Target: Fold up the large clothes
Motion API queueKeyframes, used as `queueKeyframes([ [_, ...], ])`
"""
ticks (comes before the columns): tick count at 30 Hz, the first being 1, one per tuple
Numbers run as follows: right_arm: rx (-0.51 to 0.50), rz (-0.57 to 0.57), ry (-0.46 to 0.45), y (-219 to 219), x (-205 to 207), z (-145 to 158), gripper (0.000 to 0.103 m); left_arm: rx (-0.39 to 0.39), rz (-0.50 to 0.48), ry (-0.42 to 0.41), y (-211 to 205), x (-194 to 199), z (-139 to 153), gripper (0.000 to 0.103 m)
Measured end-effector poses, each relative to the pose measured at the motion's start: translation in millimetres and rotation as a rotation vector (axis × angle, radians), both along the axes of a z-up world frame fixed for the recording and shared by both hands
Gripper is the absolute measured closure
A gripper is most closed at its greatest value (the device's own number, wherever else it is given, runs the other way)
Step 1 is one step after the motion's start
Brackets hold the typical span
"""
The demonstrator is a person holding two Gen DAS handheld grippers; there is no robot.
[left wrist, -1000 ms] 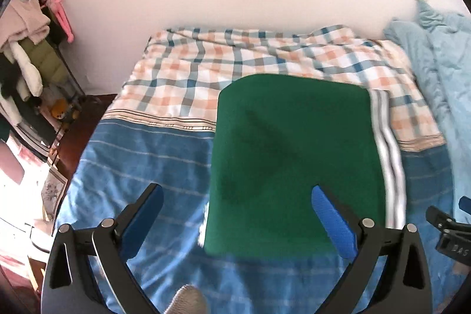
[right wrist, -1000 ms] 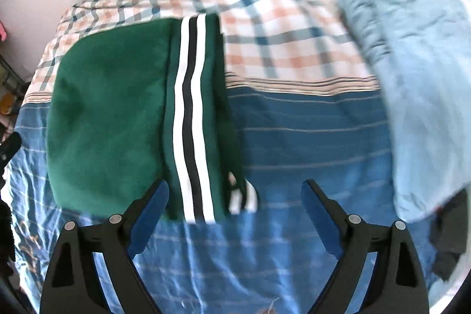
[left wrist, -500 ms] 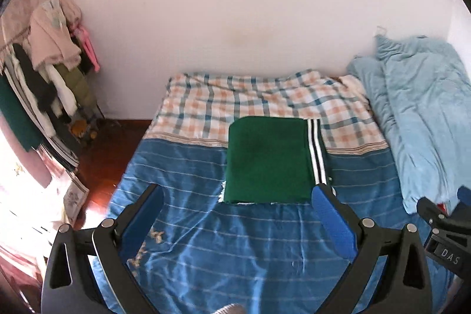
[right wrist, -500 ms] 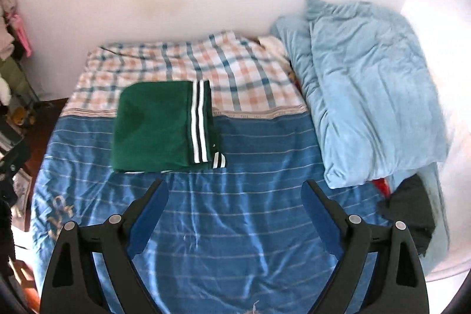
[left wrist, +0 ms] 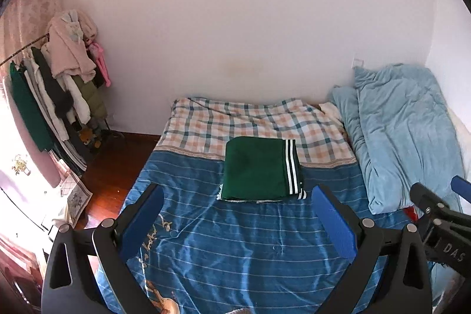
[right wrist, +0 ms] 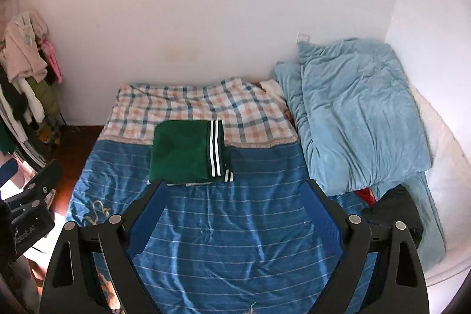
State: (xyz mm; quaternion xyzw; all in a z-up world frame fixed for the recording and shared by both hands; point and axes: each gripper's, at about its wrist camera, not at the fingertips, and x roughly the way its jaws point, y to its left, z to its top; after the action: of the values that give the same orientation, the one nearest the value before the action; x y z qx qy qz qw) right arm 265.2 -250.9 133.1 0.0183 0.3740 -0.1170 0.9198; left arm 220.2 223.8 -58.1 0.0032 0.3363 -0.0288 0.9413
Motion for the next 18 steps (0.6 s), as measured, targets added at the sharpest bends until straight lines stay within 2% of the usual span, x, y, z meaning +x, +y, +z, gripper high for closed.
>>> queueKeyframes([
  [6, -0.005, 0.01, -0.043, 3.4, -37.9, 30.0, 0.01, -0.005, -0.008, -0.029, 0.1, -28.9, 15.1, 0.001],
  [10, -0.004, 0.024, -0.049, 3.8, -49.2, 37.0, 0.01, -0.011, -0.005, -0.034, 0.0, -42.4, 21.9, 0.001],
  [13, -0.028, 0.026, -0.048, 6.8, -57.7, 38.0, 0.005, 0.007, 0.019, -0.01, -1.5, -48.2, 22.4, 0.001],
  [18, -0.007, 0.05, -0.032, 5.0, -62.6, 40.1, 0.005, 0.022, 0.025, 0.032, -6.6, -54.7, 19.7, 0.001],
])
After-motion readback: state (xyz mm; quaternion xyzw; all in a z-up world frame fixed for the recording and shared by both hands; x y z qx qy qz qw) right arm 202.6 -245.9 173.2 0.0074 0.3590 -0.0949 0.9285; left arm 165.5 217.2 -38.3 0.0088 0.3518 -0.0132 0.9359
